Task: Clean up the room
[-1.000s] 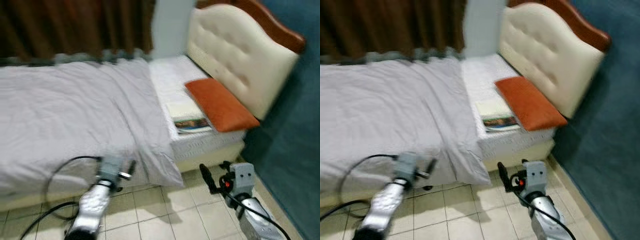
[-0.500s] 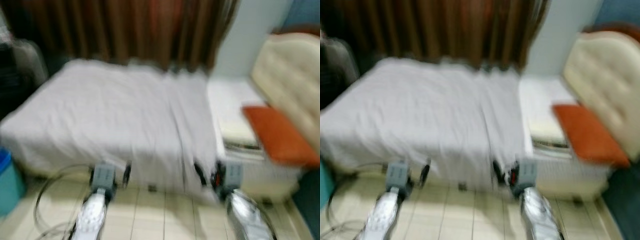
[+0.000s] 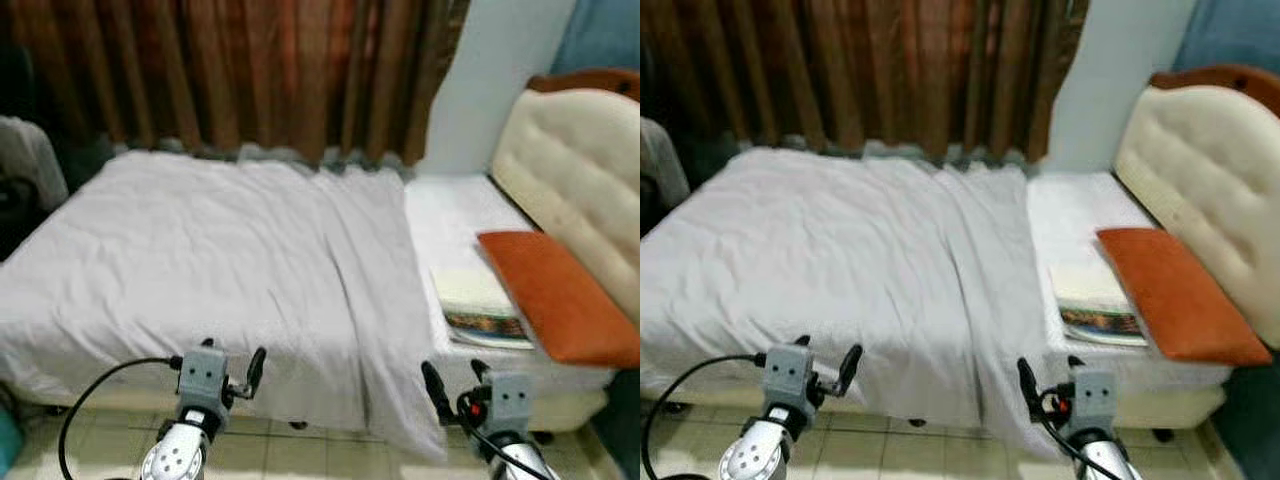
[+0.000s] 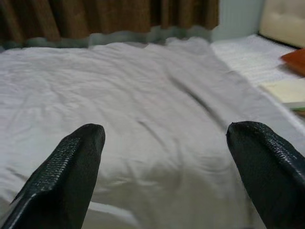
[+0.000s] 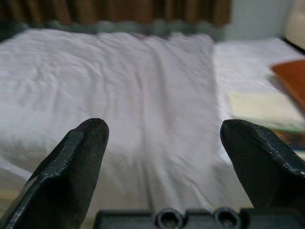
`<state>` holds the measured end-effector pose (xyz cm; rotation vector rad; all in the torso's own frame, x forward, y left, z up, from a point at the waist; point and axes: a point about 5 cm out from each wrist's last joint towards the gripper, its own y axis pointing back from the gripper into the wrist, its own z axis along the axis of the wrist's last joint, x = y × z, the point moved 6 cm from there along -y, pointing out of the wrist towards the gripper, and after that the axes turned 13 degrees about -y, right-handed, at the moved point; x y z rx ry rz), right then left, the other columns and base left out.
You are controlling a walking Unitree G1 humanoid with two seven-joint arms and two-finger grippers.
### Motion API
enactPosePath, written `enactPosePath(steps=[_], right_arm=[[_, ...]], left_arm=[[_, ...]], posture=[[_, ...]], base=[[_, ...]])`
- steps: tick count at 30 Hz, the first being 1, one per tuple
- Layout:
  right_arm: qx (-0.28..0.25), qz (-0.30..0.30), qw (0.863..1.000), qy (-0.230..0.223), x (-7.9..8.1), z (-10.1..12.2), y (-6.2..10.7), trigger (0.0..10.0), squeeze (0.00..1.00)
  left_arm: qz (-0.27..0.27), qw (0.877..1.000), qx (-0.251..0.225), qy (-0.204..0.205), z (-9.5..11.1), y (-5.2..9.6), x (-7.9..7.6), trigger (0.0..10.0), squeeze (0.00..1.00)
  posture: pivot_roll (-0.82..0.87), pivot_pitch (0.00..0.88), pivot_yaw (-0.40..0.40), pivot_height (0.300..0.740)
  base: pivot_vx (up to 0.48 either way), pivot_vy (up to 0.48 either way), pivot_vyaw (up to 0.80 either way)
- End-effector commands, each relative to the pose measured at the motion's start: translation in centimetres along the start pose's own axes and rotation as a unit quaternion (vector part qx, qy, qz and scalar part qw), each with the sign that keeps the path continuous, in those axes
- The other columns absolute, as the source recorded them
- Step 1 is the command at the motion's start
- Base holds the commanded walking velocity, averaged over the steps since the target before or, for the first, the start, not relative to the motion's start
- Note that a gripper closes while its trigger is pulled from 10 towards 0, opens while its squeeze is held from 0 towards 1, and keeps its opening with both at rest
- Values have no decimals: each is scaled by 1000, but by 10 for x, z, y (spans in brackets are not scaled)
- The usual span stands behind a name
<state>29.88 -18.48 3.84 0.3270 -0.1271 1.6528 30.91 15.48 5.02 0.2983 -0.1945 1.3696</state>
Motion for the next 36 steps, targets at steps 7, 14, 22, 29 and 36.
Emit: enactPosePath(steps=[7, 14, 22, 29, 36], right_arm=[[9, 19, 1000, -4, 8, 0, -10, 10000, 0], [12, 25, 1000, -3, 9, 0, -16, 10000, 0], [19, 31, 999, -4, 10, -3, -18, 10000, 0], [23, 39, 999, -5, 12, -5, -21, 10000, 0], [26, 46, 999, -7, 15, -5, -23, 10000, 0]], left_arm=[[-30, 999, 7, -13, 3, -7, -11, 10000, 0], [-30, 999, 8, -26, 3, -12, -6, 10000, 0], [-26, 999, 23, -42, -5, -12, -5, 10000, 0], [-24, 999, 24, -12, -4, -15, -2, 10000, 0], [-16, 999, 27, -6, -6, -16, 0, 10000, 0]], posture=[[68, 0, -56, 740], [71, 0, -54, 740], [74, 0, -54, 740], [71, 0, -52, 740], [69, 0, -55, 740]], base=[[480, 0, 0], [480, 0, 0], [300, 0, 0], [284, -284, 0], [370, -301, 0]])
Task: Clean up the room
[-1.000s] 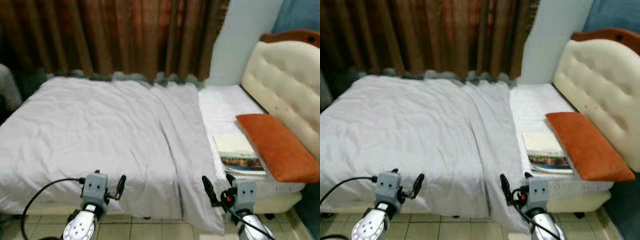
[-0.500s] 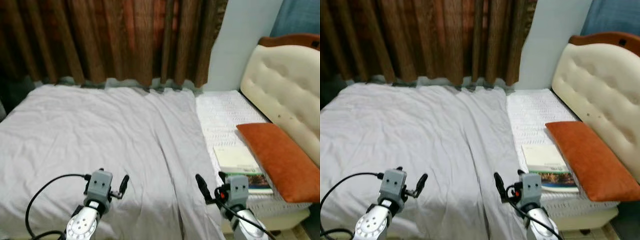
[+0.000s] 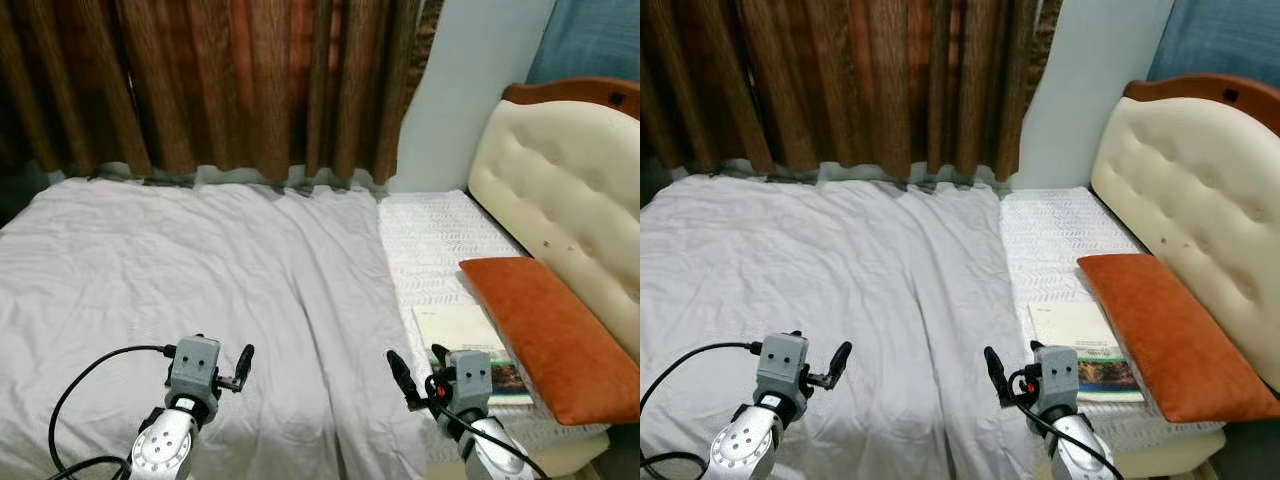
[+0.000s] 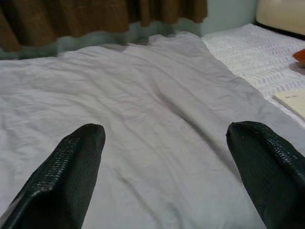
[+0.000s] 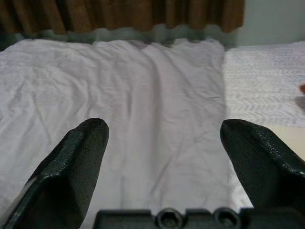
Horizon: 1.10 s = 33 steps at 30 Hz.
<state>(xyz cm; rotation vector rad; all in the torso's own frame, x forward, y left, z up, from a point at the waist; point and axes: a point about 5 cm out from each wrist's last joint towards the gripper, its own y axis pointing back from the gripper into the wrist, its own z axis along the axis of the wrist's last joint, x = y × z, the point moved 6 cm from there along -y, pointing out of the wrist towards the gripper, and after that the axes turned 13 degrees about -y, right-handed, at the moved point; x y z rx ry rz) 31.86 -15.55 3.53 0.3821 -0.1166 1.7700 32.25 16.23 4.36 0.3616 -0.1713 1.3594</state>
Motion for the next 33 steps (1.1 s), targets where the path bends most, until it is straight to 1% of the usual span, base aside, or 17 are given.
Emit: enactPosePath(steps=[1, 6, 7, 9, 10, 12, 13, 14, 15, 20, 22, 26, 27, 28, 29, 33], right_arm=[[-2, -12, 1000, 2, -11, 4, 2, 10000, 0], [2, -9, 1000, 2, -10, 2, 3, 10000, 0], [3, -8, 1000, 2, -10, 2, 3, 10000, 0], [8, -3, 1000, -2, -7, 1, 1, 10000, 0], [12, 3, 1000, -5, -4, 0, 0, 10000, 0], [17, 10, 1000, -7, 0, -2, -2, 10000, 0], [17, 10, 1000, -7, 0, -2, -2, 10000, 0], [24, 18, 999, -12, 4, -4, -4, 10000, 0], [27, 22, 999, -17, 7, -4, -6, 10000, 0], [24, 27, 999, -30, 12, -3, -12, 10000, 0], [23, 28, 999, -36, 15, -2, -14, 10000, 0], [25, 26, 998, -43, 16, -3, -16, 10000, 0], [28, 17, 999, -43, 14, -4, -18, 10000, 0], [28, 17, 999, -43, 14, -4, -18, 10000, 0], [29, 7, 999, -37, 11, -4, -21, 10000, 0], [29, -6, 999, -27, 8, -4, -24, 10000, 0]], left_arm=[[-9, 1000, -1, 5, 3, -4, -8, 10000, 0], [-8, 1000, 4, -3, 0, -3, -6, 10000, 0], [-5, 1000, 2, -10, 0, -2, -5, 10000, 0], [18, 999, 26, -44, -8, -4, 3, 10000, 0], [23, 999, 10, -41, -2, -3, 5, 10000, 0], [20, 999, 0, -26, 2, -3, 4, 10000, 0], [20, 999, 0, -26, 2, -3, 4, 10000, 0], [16, 1000, -1, -18, 4, -3, 4, 10000, 0], [15, 1000, -4, -20, 5, -3, 3, 10000, 0], [10, 1000, -9, -14, 8, -3, 2, 10000, 0], [7, 1000, -12, -18, 9, -2, 2, 10000, 0], [0, 1000, -17, -26, 11, -3, 2, 10000, 0], [-18, 999, -31, -28, 21, -7, -2, 10000, 0], [-18, 999, -31, -28, 21, -7, -2, 10000, 0], [-30, 998, -42, -29, 29, -9, -7, 10000, 0], [-37, 997, -53, -33, 37, -12, -12, 10000, 0]], posture=[[69, 0, -55, 740], [70, 0, -56, 740], [71, 0, -55, 740], [71, 0, -55, 740], [71, 0, -54, 740], [70, 0, -54, 740], [70, 0, -54, 740], [71, 0, -51, 740], [72, 0, -50, 740], [76, 0, -46, 740], [79, 0, -46, 740], [83, 2, -47, 740], [88, 4, -48, 740], [88, 4, -48, 740], [93, 3, -49, 740], [99, 5, -52, 740]], base=[[375, -296, 0], [375, -296, 0], [371, -300, 0], [0, 0, 0], [0, 0, 0], [0, 0, 0], [0, 0, 0], [480, 0, 0], [480, 0, 0], [480, 0, 0], [480, 0, 0], [480, 0, 0], [480, 0, 0], [480, 0, 0], [480, 0, 0], [480, 0, 0]])
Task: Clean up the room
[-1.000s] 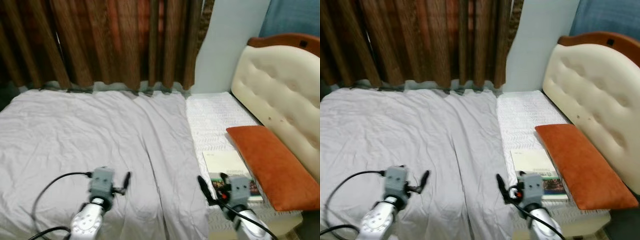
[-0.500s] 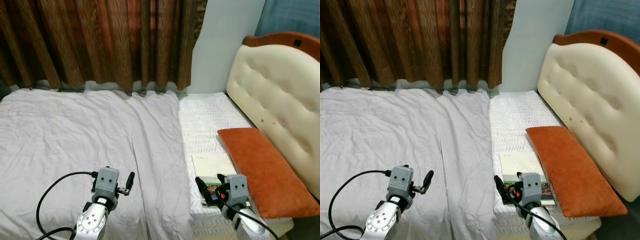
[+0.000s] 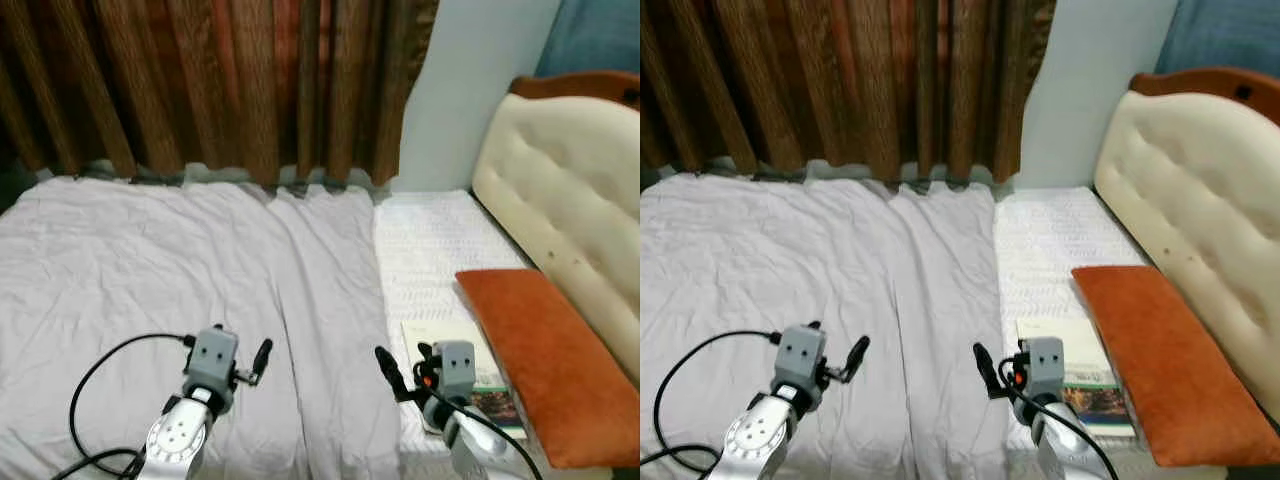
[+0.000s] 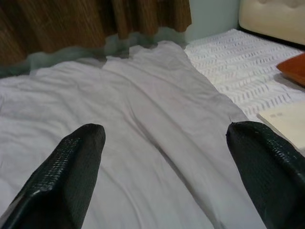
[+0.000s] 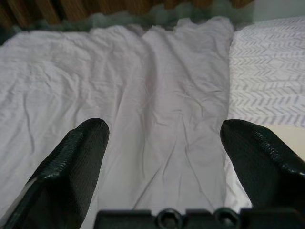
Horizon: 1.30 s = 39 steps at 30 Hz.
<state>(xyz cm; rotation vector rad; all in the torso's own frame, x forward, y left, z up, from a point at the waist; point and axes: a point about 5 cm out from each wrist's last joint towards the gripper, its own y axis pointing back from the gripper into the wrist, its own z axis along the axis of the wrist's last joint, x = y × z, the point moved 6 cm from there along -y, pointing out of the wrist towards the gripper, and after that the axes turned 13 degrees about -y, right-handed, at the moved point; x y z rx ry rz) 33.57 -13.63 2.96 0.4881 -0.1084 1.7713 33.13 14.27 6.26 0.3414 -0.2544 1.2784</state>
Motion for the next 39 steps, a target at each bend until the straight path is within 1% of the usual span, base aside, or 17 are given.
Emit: enactPosePath(steps=[1, 4, 7, 8, 9, 11, 12, 13, 15, 17, 20, 23, 25, 27, 30, 35, 39], right_arm=[[-3, -13, 1000, 8, -5, 4, -3, 10000, 0], [0, -37, 999, 15, -9, 3, -9, 10000, 0], [26, -49, 998, -1, -8, -12, -14, 10000, 0], [56, -61, 996, -30, -7, -29, -14, 10000, 0], [56, -61, 996, -30, -7, -29, -14, 10000, 0], [84, -81, 990, -76, -8, -46, -14, 10000, 0], [99, -85, 987, -92, -3, -56, -15, 10000, 0], [99, -85, 987, -92, -3, -56, -15, 10000, 0], [102, -94, 986, -95, -3, -57, -19, 10000, 0], [88, -92, 988, -87, -2, -49, -26, 10000, 0], [54, -102, 991, -68, -6, -29, -34, 10000, 0], [7, -116, 993, -30, -10, 2, -46, 10000, 0], [-11, -125, 992, -18, -12, 16, -51, 10000, 0], [-12, -135, 991, -20, -14, 20, -53, 10000, 0], [-11, -145, 989, -22, -18, 21, -53, 10000, 0], [13, -173, 982, -77, -28, 12, -51, 10000, 0], [28, -182, 978, -102, -31, 4, -49, 10000, 0]], left_arm=[[-7, 1000, -23, -8, 16, -5, -2, 10000, 0], [-10, 999, -49, 5, 31, -6, -4, 10000, 0], [-8, 998, -54, 14, 39, -5, 1, 10000, 0], [-12, 998, -58, 12, 45, 0, 4, 10000, 0], [-12, 998, -58, 12, 45, 0, 4, 10000, 0], [-18, 998, -64, 1, 53, 6, 10, 10000, 0], [-22, 997, -69, -14, 64, 16, 21, 10000, 0], [-22, 997, -69, -14, 64, 16, 21, 10000, 0], [-27, 996, -77, -29, 76, 23, 29, 10000, 0], [-29, 995, -89, -43, 88, 28, 38, 10000, 0], [-23, 994, -94, -47, 97, 33, 48, 10000, 0], [-18, 995, -87, -52, 102, 39, 59, 10000, 0], [-14, 995, -79, -56, 104, 47, 64, 10000, 0], [-11, 996, -71, -60, 104, 56, 67, 10000, 0], [-15, 996, -65, -59, 102, 60, 65, 10000, 0], [-35, 998, -39, -45, 95, 75, 54, 10000, 0], [-35, 998, -26, -44, 91, 83, 55, 10000, 0]], posture=[[101, 8, -53, 740], [104, 31, -48, 740], [117, 89, -36, 740], [129, 155, -23, 740], [129, 155, -23, 740], [150, 233, -5, 740], [187, 347, 21, 740], [187, 347, 21, 740], [205, 423, 33, 740], [224, 505, 47, 740], [228, 544, 52, 740], [240, 614, 62, 740], [249, 641, 62, 740], [254, 643, 58, 740], [259, 643, 56, 740], [277, 665, 56, 740], [298, 673, 61, 740]], base=[[341, 0, 0], [114, 0, 0], [0, 0, 0], [0, 0, 0], [0, 0, 0], [0, 0, 0], [0, 0, 0], [0, 0, 0], [0, 0, 0], [0, 0, 0], [0, 0, 0], [0, 0, 0], [0, 0, 0], [0, 0, 0], [0, 0, 0], [0, 0, 0], [0, 0, 0]])
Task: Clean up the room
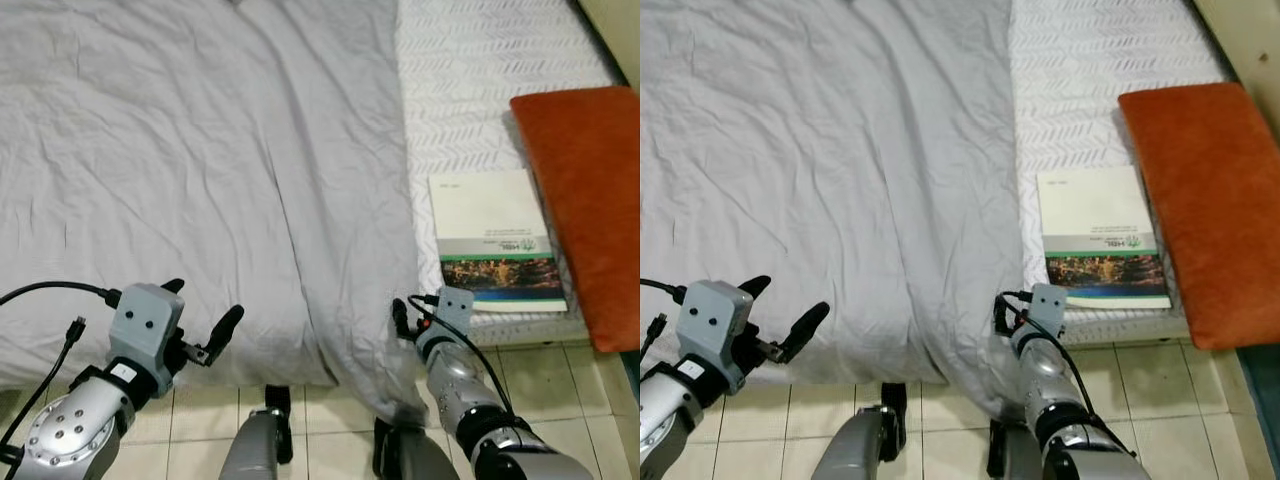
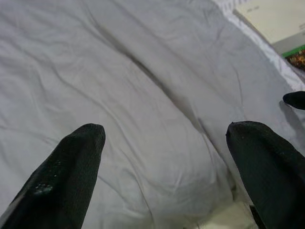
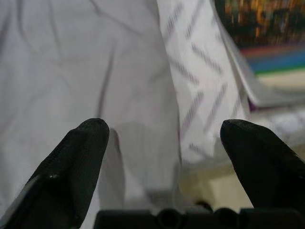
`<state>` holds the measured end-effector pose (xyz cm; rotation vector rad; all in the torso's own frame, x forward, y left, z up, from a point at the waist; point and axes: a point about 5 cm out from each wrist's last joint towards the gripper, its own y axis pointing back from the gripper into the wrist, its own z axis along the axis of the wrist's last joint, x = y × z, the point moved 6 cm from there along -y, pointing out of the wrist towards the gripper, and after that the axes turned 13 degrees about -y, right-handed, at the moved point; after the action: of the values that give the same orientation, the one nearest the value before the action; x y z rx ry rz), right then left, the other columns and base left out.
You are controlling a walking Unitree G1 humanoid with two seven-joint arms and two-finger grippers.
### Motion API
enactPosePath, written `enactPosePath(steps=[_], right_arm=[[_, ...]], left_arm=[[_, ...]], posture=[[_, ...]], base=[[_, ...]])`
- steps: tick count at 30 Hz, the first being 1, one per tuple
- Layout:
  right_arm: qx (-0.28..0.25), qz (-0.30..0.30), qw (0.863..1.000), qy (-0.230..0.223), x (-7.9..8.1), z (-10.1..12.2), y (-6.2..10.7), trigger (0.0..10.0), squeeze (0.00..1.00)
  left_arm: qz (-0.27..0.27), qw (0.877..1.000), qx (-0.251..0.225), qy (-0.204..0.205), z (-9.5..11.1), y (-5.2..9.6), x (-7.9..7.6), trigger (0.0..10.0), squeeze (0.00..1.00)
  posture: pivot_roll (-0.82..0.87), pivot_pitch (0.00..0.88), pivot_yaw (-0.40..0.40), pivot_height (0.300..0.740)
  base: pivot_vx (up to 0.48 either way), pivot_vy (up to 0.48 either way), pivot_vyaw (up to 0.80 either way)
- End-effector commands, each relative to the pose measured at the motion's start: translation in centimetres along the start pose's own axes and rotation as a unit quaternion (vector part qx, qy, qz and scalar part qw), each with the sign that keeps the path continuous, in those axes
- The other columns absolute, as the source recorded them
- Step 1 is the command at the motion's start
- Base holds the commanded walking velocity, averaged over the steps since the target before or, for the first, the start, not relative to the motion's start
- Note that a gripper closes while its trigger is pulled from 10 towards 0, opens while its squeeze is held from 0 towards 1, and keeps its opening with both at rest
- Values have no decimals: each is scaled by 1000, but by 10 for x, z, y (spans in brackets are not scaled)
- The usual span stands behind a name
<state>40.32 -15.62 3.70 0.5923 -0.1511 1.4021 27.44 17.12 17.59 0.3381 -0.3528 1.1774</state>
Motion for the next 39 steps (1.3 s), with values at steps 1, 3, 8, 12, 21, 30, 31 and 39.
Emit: enactPosePath(steps=[1, 3, 8, 12, 21, 30, 31, 39], right_arm=[[47, -22, 998, -19, -12, -27, 6, 10000, 0], [55, -28, 997, -35, -14, -30, 7, 10000, 0], [65, -17, 993, -96, -6, -33, 6, 10000, 0], [74, 6, 989, -125, 9, -36, 5, 10000, 0], [81, -5, 986, -148, 8, -36, 4, 0, 0], [77, 5, 989, -129, 15, -32, 2, 0, 0], [73, 5, 990, -120, 15, -30, 2, 0, 0], [62, 5, 989, -136, 13, -26, 1, 0, 0]], left_arm=[[4, 1000, 14, -4, -2, 11, 4, 10000, 0], [5, 1000, 18, -6, -4, 14, 6, 10000, 0], [-1, 1000, 20, 3, -2, 16, 2, 10000, 0], [-65, 997, 19, 43, -1, 20, -37, 10000, 0], [-123, 985, 34, 113, -21, 16, -109, 10000, 0], [-85, 991, -36, 97, -17, -10, -113, 10000, 0], [-85, 992, -39, 89, -22, -13, -116, 10000, 0], [-57, 992, -27, 106, -48, -34, -124, 10000, 0]], posture=[[304, 674, 65, 740], [309, 675, 66, 740], [305, 684, 62, 740], [287, 672, 51, 740], [294, 676, 42, 740], [285, 680, 29, 740], [273, 687, 22, 740], [247, 704, 3, 740]], base=[[0, 0, 0], [0, 0, 0], [0, 0, 0], [0, 0, 0], [0, 0, 0], [0, 0, 0], [0, 0, 0], [0, 0, 0]])
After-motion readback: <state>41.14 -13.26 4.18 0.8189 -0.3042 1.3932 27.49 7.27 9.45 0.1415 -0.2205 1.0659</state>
